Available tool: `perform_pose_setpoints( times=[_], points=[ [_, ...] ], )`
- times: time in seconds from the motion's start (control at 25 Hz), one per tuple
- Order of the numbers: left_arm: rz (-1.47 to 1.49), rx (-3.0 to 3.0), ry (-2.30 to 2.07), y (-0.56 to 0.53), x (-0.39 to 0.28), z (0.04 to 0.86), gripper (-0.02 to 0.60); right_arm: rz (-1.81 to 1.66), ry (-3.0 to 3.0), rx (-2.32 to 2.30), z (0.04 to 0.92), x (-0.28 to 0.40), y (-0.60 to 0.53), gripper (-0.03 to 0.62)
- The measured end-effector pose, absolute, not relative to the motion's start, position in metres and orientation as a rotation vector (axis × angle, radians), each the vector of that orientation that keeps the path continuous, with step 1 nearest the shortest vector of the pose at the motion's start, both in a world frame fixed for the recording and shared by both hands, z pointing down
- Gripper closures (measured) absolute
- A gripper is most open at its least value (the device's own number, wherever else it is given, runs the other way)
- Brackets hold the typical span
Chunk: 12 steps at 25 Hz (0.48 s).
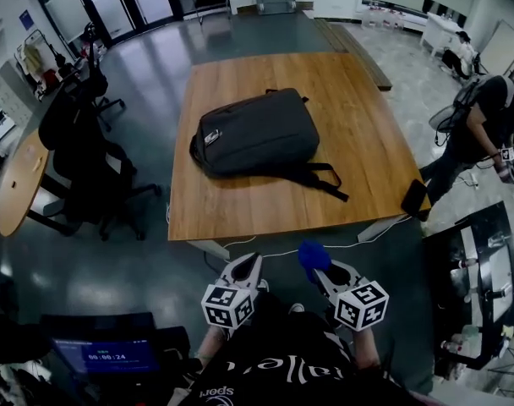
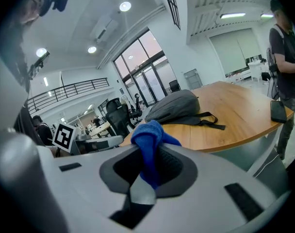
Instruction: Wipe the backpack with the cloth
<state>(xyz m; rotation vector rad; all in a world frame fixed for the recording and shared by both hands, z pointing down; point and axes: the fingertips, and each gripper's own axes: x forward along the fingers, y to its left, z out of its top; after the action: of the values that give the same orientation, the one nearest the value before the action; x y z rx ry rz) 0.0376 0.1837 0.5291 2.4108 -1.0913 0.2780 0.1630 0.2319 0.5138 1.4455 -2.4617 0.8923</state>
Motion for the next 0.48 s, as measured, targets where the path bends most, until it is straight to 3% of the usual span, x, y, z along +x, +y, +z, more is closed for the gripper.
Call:
perform_pose_setpoints(
  times=[0.48],
  points=[
    [0.225, 2.381, -1.222, 0.246, 0.055, 0.518, 0.583, 0.845, -2.578, 1.335, 0.502, 0.184, 0.288, 0.539]
  ],
)
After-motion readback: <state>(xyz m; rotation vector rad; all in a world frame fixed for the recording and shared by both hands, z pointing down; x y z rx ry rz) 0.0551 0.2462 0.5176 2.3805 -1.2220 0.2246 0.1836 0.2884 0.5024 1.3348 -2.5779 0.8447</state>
